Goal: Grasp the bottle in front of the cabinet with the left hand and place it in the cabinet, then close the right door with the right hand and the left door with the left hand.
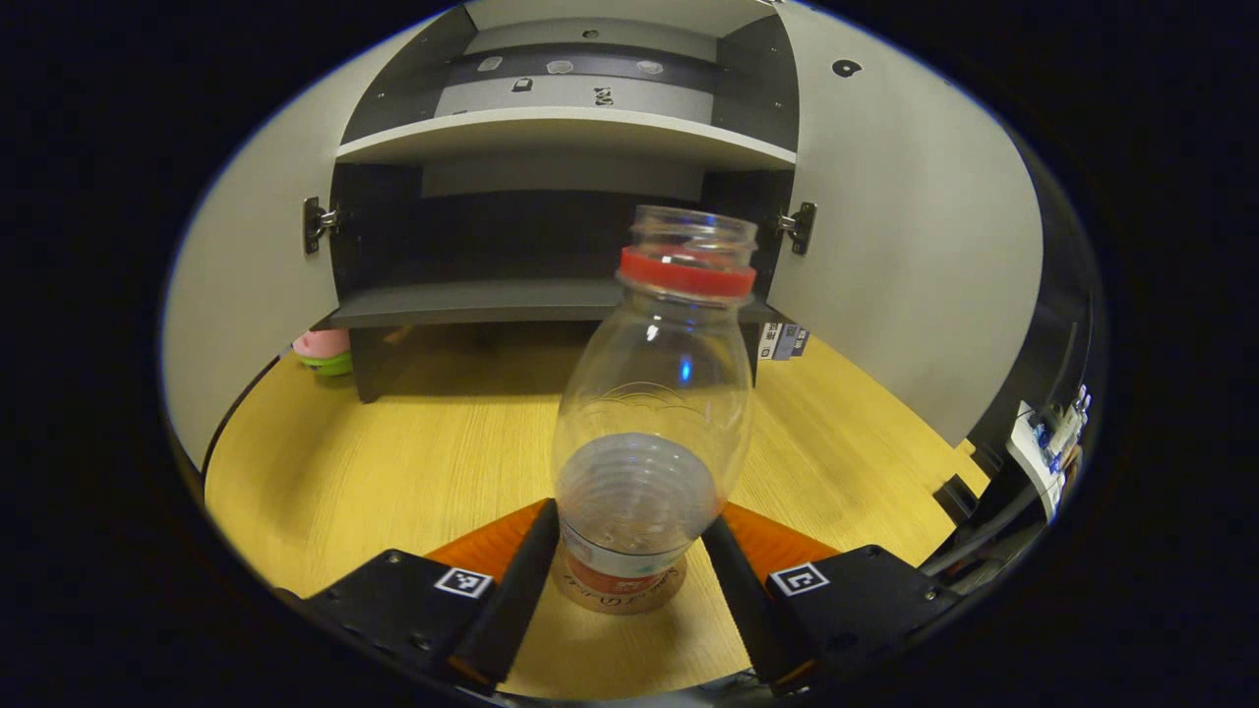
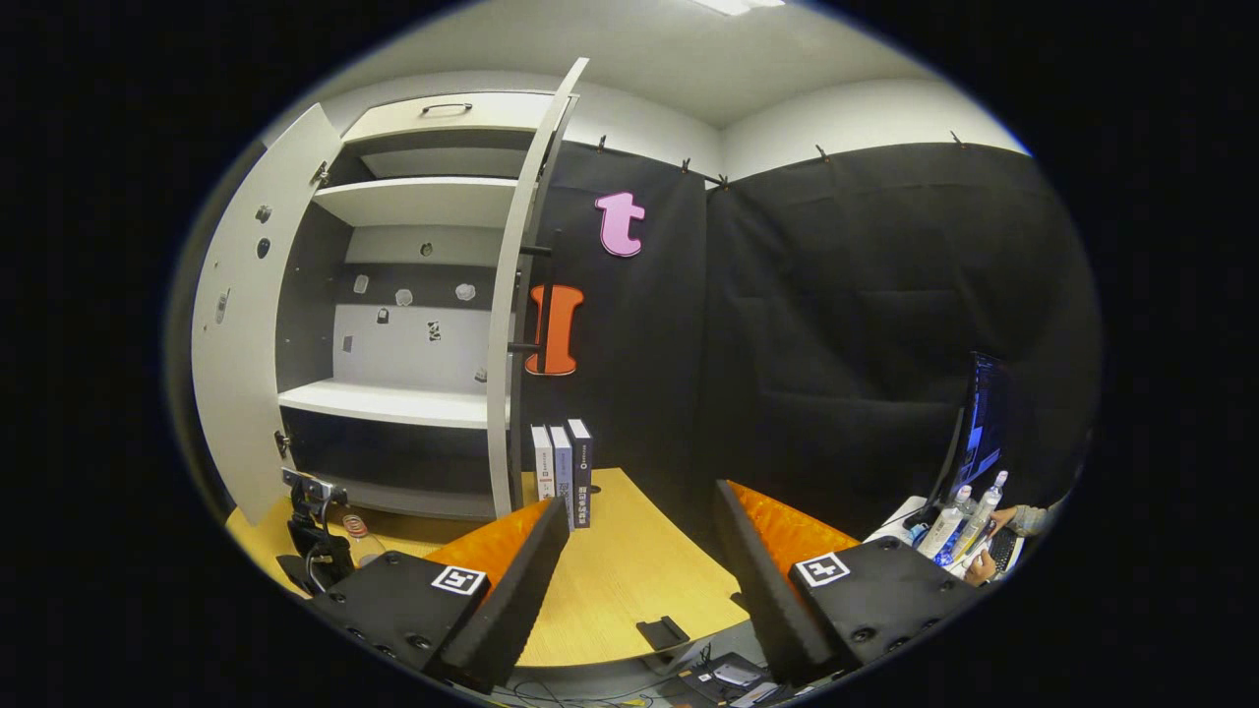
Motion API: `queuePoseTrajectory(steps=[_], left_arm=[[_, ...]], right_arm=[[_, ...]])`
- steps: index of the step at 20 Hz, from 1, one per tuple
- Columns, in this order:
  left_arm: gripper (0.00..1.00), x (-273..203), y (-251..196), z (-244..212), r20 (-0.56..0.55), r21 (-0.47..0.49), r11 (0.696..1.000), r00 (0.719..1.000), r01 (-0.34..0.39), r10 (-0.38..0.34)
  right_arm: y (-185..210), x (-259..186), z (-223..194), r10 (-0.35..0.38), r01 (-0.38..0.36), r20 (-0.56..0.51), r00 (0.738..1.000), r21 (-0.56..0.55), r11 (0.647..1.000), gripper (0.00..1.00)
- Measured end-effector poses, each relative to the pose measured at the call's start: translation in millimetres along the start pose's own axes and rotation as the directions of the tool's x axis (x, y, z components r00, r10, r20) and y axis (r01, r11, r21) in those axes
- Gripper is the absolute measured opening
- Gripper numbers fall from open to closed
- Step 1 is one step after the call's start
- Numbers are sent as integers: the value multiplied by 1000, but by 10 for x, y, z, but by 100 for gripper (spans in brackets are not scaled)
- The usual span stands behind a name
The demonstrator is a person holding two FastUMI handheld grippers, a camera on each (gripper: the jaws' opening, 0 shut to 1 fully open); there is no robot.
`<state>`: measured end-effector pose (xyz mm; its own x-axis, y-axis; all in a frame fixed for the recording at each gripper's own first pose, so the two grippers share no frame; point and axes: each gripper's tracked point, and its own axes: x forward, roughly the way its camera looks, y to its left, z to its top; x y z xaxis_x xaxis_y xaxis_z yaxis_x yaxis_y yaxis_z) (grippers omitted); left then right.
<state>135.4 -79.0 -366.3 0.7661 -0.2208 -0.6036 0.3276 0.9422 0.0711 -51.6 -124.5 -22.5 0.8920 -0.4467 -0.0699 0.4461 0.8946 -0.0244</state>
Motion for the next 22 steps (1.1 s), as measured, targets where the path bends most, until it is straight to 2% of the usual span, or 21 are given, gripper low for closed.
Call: queuePoseTrajectory(steps=[1,4,11,16,22], left_arm=[[80,-30,8,17,-3,-5,1000,1000,8,-8],[75,-138,41,180,-3,-30,999,1000,15,-15],[75,-610,180,1007,1,-48,999,1000,26,-26],[75,-916,263,1728,43,-98,992,997,75,-71],[75,-1057,278,2617,136,-29,996,987,87,-82]], right_arm=[[7,13,-10,2,-2,-3,1000,0,1000,98],[68,70,-33,16,-15,-8,1000,6,1000,98],[302,182,-108,76,-75,-21,997,31,997,98],[341,200,-145,93,-92,-22,995,43,995,98],[319,193,-299,93,-88,-60,994,84,993,98]])
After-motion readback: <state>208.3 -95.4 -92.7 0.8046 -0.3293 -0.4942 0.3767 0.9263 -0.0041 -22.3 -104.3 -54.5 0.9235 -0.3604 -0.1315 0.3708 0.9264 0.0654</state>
